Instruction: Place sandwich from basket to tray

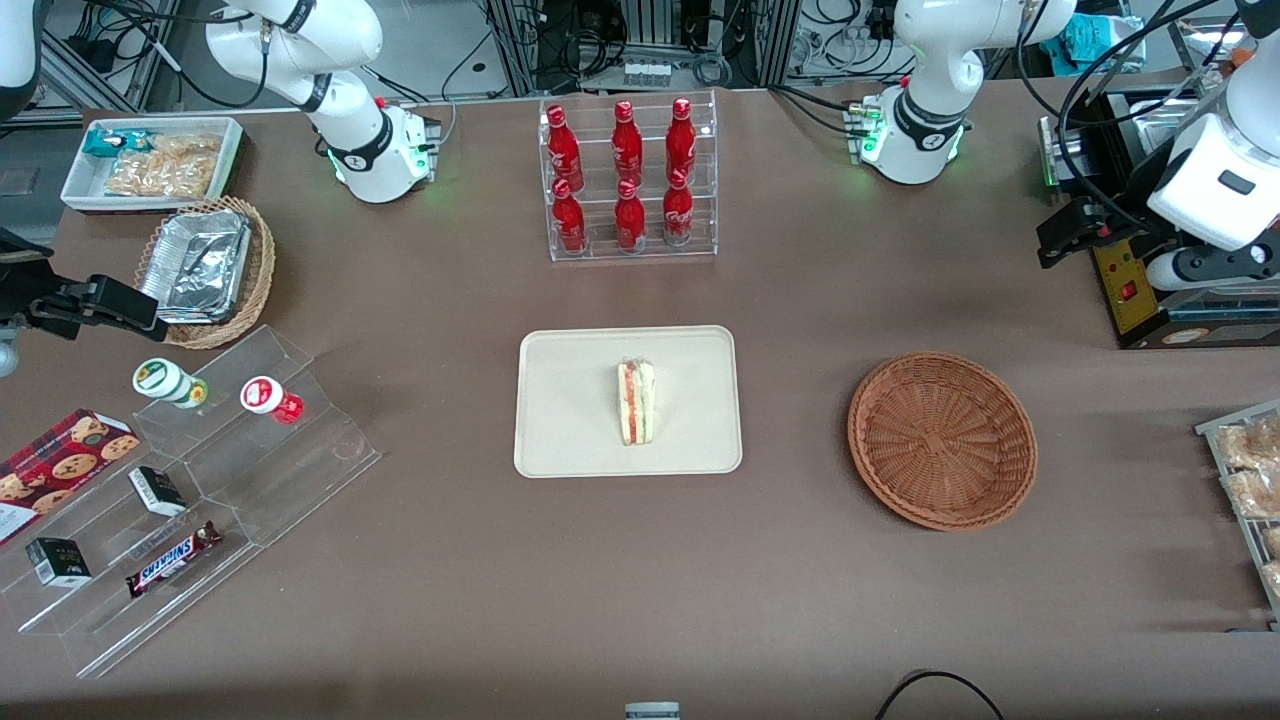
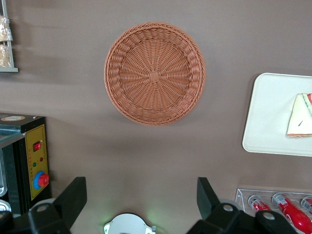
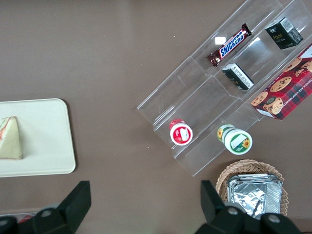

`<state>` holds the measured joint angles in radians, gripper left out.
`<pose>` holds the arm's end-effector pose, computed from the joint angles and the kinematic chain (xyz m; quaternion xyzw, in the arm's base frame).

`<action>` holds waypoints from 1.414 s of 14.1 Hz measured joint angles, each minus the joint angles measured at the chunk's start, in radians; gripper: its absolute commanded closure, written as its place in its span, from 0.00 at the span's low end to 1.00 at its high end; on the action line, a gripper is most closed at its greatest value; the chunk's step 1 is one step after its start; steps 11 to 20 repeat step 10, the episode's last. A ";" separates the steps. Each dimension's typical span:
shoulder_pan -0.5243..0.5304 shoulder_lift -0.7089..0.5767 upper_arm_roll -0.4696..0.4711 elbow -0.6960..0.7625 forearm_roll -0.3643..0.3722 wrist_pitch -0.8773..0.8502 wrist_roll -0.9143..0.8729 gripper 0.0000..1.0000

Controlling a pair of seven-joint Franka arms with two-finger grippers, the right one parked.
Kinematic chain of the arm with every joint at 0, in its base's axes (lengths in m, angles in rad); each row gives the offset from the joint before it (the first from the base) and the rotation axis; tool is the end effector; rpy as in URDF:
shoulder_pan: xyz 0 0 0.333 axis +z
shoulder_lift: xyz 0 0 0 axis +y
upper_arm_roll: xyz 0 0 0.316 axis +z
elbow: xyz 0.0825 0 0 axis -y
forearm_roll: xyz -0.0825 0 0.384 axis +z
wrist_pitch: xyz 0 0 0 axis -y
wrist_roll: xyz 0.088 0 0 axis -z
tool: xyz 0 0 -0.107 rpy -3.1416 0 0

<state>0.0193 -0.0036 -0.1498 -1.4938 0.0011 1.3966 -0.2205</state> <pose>0.5305 -0.0697 0.6477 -0.9979 -0.0450 0.0459 0.0090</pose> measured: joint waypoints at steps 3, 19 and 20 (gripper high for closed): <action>0.000 -0.002 0.000 -0.002 -0.001 0.000 0.001 0.00; 0.000 -0.012 0.000 -0.007 -0.001 0.000 0.020 0.00; 0.000 -0.012 0.000 -0.007 -0.001 0.000 0.020 0.00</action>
